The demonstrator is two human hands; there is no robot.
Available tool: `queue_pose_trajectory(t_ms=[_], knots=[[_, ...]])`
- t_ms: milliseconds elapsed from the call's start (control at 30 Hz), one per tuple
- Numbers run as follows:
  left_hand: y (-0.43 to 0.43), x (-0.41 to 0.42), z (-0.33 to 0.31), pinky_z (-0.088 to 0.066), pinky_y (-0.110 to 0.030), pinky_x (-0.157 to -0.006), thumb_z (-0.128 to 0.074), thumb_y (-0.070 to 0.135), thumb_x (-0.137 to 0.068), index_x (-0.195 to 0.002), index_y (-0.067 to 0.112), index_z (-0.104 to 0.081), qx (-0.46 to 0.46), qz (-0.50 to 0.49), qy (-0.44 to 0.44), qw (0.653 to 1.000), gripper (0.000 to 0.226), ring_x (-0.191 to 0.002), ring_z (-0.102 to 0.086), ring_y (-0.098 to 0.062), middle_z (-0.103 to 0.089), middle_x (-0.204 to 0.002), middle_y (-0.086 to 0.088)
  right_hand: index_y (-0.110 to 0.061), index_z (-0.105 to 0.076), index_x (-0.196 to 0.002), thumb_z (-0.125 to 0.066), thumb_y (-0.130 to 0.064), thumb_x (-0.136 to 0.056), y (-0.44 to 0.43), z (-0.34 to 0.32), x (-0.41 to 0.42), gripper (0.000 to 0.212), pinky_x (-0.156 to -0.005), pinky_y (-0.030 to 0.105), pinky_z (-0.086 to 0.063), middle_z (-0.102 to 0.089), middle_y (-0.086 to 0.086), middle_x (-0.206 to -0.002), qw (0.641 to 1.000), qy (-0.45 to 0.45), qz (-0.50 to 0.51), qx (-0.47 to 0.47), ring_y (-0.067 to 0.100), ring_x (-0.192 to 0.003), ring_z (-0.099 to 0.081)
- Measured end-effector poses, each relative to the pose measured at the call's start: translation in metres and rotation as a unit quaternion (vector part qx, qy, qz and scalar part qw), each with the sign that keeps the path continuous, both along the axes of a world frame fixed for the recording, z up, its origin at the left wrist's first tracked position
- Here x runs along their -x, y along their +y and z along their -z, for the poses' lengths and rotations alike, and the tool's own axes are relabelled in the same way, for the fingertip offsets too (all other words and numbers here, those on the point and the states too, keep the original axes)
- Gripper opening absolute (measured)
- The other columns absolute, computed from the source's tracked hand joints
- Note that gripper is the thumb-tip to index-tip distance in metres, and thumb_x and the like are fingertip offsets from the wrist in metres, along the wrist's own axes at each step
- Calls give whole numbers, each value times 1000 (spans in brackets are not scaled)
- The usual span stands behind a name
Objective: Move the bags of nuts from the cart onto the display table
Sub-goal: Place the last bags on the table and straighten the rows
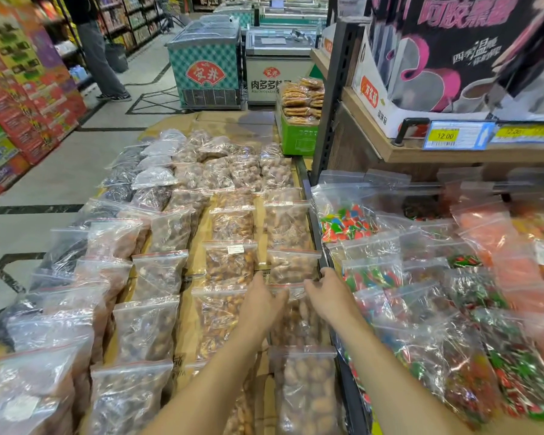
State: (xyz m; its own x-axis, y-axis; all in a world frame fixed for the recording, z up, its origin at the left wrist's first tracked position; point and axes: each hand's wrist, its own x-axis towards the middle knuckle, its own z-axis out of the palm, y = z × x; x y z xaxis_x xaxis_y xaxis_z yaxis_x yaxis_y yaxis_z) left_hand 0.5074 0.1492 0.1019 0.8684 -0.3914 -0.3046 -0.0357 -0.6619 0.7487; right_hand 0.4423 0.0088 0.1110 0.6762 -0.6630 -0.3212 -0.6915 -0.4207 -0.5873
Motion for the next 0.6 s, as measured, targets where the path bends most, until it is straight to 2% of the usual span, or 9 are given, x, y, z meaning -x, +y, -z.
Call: queue_pose_trajectory(t_ms=[100,233,333,433,533,600], knots=[[-10,-15,-5,-46,-37,-108,-63,37,-101,-154,8,-37,5,1,11,1000,65,-131,-57,-29,-55,-149,-10,-9,-36,-159,-57,-44,-105,-6,-1,-13,68,-109,42,-48,-57,10,-150,999,19,1,-27,32,-137,-55],[-22,-31,-1,-45,-32,-99,-61,32,-103,-157,9,-34,10,-2,53,999,65,-130,-57,-26,-56,-149,-10,-10,-37,-158,-55,-50,-104,-12,10,-25,70,-111,44,-47,-54,11,-155,998,51,4,-48,34,-139,-54],[-29,-41,9,-45,-37,-109,-62,41,-101,-161,10,-31,-7,13,63,998,74,-137,-54,-29,-53,-155,-9,-16,-43,-153,-53,-54,-102,-16,15,-32,65,-108,44,-50,-60,8,-149,997,60,1,-53,32,-132,-59],[-33,-49,18,-43,-41,-116,-64,46,-99,-164,13,-29,-10,16,61,998,81,-144,-49,-30,-49,-160,-8,-19,-34,-163,-54,-49,-103,-18,15,-38,70,-110,41,-46,-55,6,-155,997,55,4,-61,31,-139,-55],[-34,-53,21,-43,-37,-115,-67,38,-99,-160,14,-39,8,2,49,999,71,-142,-52,-27,-54,-155,-5,-25,-37,-161,-55,-49,-100,-19,15,-42,68,-104,42,-53,-64,1,-143,998,33,2,-48,27,-125,-64],[-35,-54,22,-46,-30,-108,-70,35,-98,-152,14,-50,25,-5,34,999,62,-135,-58,-25,-63,-144,-3,-28,-35,-162,-56,-50,-99,-20,14,-45,70,-102,43,-54,-66,0,-141,999,21,0,-46,28,-123,-66]])
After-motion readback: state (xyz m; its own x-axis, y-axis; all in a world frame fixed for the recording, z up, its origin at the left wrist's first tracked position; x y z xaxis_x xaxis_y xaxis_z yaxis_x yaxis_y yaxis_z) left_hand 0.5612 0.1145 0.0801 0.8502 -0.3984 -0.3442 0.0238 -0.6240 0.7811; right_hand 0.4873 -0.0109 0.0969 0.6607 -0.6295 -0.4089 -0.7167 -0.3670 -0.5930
